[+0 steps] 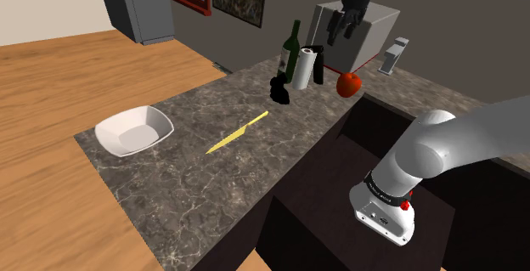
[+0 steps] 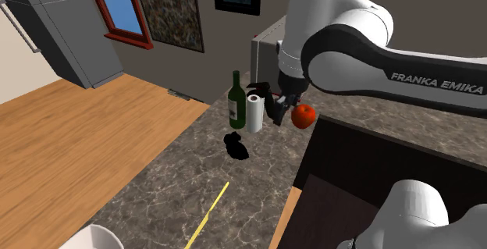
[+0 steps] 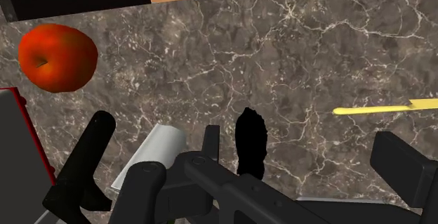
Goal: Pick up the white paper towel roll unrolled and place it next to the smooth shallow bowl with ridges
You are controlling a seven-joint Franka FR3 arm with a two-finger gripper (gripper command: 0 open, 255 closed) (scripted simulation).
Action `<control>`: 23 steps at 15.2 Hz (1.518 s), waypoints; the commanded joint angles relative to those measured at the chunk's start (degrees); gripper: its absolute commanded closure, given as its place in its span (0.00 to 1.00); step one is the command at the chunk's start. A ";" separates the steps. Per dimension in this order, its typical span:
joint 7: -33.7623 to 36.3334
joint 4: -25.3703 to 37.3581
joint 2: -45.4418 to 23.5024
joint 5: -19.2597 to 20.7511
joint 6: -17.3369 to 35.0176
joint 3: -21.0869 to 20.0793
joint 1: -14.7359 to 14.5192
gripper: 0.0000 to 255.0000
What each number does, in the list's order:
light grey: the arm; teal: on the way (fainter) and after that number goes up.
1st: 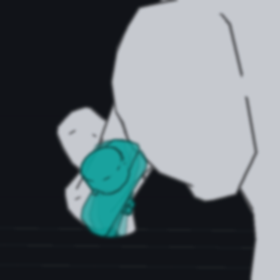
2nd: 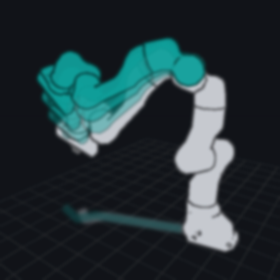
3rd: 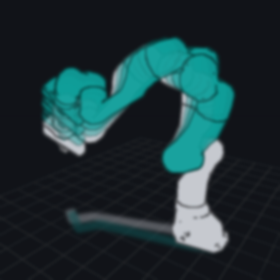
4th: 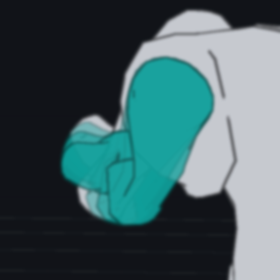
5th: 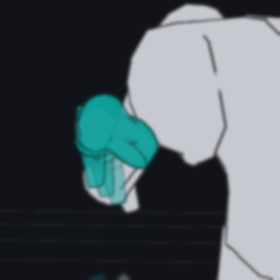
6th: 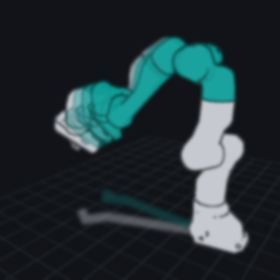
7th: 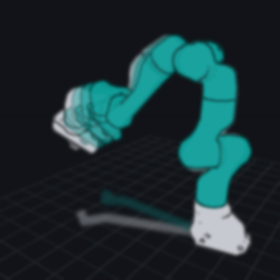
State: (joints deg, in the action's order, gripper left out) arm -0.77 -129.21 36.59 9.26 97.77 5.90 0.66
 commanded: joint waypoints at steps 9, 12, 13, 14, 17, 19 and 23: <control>-8.23 8.10 -19.21 -0.73 10.93 8.11 0.97 0.00; -11.07 12.00 -25.60 -2.30 13.15 10.15 1.25 0.00; -12.06 13.45 -27.79 -2.96 13.77 10.77 1.39 0.00; -13.07 14.97 -30.01 -3.70 14.32 11.34 1.57 0.00; -16.17 20.04 -36.83 -6.25 15.52 12.73 2.37 0.00; -18.22 23.85 -41.51 -8.17 15.92 13.39 3.15 0.00; -21.99 32.66 -51.16 -12.15 15.69 13.94 5.43 0.00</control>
State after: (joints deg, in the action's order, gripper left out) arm -21.80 -99.82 -11.27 -1.59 113.73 19.81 5.47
